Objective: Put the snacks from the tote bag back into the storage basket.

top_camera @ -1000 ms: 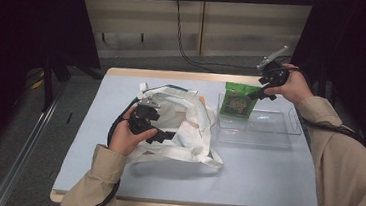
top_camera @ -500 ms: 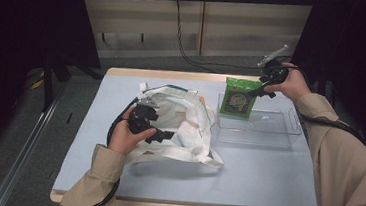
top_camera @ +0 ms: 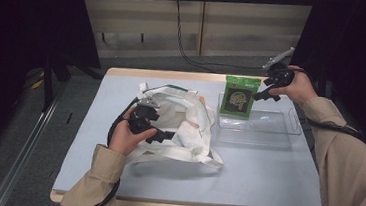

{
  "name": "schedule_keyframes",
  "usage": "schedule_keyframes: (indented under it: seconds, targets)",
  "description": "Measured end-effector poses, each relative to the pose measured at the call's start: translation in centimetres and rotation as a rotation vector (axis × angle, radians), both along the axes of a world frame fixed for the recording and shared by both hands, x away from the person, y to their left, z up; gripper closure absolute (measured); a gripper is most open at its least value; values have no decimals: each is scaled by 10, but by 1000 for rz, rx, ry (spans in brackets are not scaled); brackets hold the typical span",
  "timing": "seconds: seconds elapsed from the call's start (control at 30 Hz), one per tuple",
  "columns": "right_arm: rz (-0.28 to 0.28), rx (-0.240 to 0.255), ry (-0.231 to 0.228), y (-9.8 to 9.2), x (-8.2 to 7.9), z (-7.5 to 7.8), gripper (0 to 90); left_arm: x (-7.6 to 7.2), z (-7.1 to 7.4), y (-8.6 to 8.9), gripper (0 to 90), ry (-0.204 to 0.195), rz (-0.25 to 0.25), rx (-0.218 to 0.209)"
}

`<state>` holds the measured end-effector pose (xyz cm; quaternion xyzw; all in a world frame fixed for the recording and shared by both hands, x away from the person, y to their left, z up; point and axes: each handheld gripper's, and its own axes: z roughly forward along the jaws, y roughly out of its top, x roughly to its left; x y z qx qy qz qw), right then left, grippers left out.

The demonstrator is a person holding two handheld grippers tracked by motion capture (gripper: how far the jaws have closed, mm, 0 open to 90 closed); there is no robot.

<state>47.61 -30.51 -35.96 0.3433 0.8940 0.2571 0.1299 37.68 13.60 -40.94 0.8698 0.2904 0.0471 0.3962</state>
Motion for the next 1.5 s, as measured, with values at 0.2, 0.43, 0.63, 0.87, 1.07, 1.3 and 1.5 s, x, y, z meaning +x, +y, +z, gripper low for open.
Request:
schedule_keyframes:
  seconds: [0.2, 0.43, 0.63, 0.87, 1.07, 1.3, 1.5]
  targets:
    - [13, 12, -3, 2, -13, 3, 136, -1, 1, 0, 44, 2, 4, -11]
    - [43, 41, -5, 10, -28, 5, 134, -2, 4, -2, 44, -1, -11, -8]
    - [61, 51, 6, 15, -40, 6, 131, -2, 5, 0, 44, -7, -5, -16]
    - [83, 78, -8, 18, -54, 7, 131, -3, 5, -1, 43, -6, -10, -9]
    - [104, 109, -6, 23, -68, 5, 130, -4, 4, -4, 43, -2, -16, -12]
    - [151, 124, -4, 31, -84, 1, 128, -4, 6, -4, 43, -1, -18, -5]
    - [176, 130, -13, 36, -98, -2, 127, -6, 7, -5, 43, -2, -22, -4]
